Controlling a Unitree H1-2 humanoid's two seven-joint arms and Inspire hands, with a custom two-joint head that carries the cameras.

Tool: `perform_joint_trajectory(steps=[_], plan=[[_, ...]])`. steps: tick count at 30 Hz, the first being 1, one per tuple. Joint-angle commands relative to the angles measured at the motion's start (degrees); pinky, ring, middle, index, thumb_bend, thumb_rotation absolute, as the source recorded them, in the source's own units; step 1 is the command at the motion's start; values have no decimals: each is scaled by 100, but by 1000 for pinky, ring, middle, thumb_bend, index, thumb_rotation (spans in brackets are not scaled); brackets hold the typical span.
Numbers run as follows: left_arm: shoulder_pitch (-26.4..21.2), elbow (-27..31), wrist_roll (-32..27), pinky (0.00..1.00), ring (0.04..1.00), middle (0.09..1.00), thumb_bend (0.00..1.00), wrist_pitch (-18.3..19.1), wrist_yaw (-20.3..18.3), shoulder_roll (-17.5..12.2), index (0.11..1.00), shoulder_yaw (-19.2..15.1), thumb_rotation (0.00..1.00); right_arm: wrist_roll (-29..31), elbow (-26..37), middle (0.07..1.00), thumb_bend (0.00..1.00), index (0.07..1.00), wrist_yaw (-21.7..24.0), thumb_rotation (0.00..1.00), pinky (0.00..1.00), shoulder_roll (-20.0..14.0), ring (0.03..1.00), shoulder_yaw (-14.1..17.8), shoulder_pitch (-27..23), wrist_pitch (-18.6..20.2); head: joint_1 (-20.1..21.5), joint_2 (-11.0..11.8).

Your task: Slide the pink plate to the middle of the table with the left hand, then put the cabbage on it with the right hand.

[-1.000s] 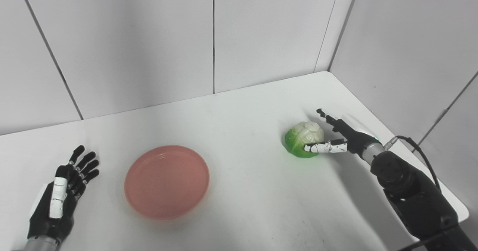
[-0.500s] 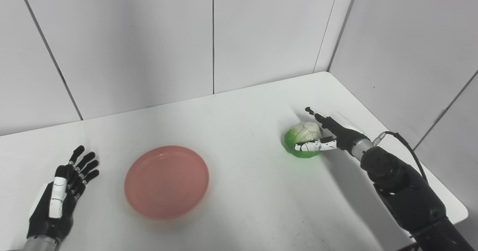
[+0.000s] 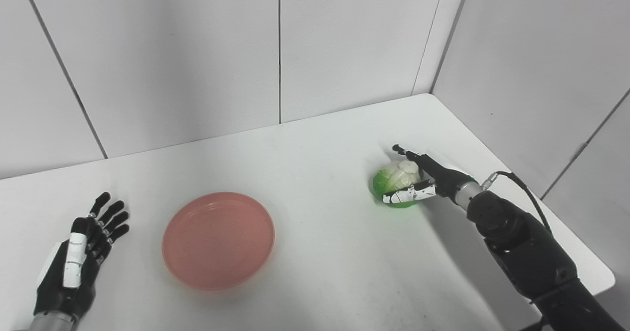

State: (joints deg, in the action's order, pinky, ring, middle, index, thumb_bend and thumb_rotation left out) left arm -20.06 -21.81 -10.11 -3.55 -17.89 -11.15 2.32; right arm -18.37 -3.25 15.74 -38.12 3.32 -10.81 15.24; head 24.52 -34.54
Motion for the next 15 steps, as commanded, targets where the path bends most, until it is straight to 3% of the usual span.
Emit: perform_joint_trajectory(steps=[1, 4, 6, 7, 8, 11, 15], plan=[[139, 12, 180, 901, 912, 925, 852, 405, 25, -20, 939, 100, 989, -73, 62, 916, 1000, 878, -19, 329, 880, -76, 921, -67, -110, 60, -9, -8], [148, 79, 159, 903, 914, 926, 853, 481, 30, -14, 941, 102, 988, -339, -47, 823, 1000, 788, -403, 174, 793, -37, 828, -113, -111, -223, -12, -8], [135, 54, 148, 917, 924, 934, 846, 457, 3, -28, 949, 114, 992, -405, -153, 655, 876, 644, -648, 36, 644, -16, 641, -110, -112, -476, -19, -8], [130, 43, 155, 912, 922, 934, 844, 442, 0, -35, 951, 122, 997, -413, -195, 559, 671, 549, -732, 14, 568, -12, 556, -108, -114, -572, -19, -8], [128, 39, 161, 909, 922, 934, 843, 434, 3, -39, 952, 127, 1000, -411, -221, 514, 575, 505, -775, 4, 533, -12, 516, -110, -116, -625, -19, -8], [134, 76, 188, 904, 917, 931, 851, 465, 63, -17, 948, 127, 995, -408, -236, 482, 539, 493, -1002, 0, 472, 38, 464, -49, -87, -797, -20, -6], [133, 41, 228, 910, 916, 932, 850, 443, 81, -26, 950, 155, 1000, -363, -220, 472, 530, 493, -1026, 0, 463, 40, 457, -41, -82, -866, -53, -9]])
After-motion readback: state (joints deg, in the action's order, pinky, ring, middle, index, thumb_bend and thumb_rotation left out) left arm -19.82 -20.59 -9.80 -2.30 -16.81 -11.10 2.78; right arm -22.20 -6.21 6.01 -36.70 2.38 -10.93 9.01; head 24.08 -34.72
